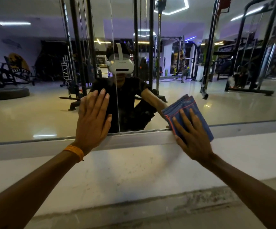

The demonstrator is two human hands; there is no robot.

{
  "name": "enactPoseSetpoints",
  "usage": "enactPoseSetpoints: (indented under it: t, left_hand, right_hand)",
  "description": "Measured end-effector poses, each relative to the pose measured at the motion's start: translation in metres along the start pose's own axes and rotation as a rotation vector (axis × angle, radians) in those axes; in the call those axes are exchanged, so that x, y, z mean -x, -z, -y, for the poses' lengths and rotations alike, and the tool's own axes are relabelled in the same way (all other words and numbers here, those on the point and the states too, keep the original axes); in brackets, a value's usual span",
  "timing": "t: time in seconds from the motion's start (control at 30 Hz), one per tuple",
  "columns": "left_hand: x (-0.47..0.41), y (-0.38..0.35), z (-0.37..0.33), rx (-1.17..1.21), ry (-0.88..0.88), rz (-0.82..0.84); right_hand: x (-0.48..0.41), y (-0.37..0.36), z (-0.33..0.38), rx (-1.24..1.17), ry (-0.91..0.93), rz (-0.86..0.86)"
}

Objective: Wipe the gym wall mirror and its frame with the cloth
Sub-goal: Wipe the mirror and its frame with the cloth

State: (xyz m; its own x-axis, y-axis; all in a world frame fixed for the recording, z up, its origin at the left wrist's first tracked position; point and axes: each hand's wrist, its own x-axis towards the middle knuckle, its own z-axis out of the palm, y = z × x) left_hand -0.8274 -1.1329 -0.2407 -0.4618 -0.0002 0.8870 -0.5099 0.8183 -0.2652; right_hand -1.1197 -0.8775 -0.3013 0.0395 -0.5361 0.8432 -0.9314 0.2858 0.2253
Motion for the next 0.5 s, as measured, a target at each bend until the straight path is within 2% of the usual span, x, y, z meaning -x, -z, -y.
enactPoseSetpoints:
  t: [0.13, 0.23, 0.3, 0.4, 0.5]
  left_hand:
    - [0.001, -0.002, -0.004, -0.009, 0.006, -0.015]
    - [0.002, -0.001, -0.001, -0.027, -0.007, -0.02]
    - [0.002, -0.001, -0.001, -0.029, -0.005, -0.015]
    - [0.002, 0.0, -0.005, -0.007, 0.012, -0.015]
    - [0.001, 0.003, -0.006, -0.011, 0.013, -0.011]
  right_hand:
    - [-0.043, -0.02, 0.069, -0.042, 0.223, 0.015]
    - [-0.055, -0.019, 0.067, -0.046, 0.316, 0.031]
    - [-0.045, -0.008, 0.036, -0.029, 0.294, 0.01]
    - [-0.021, 0.007, -0.015, 0.001, 0.144, -0.033]
    - [-0.016, -0.001, 0.0, -0.026, 0.02, -0.078]
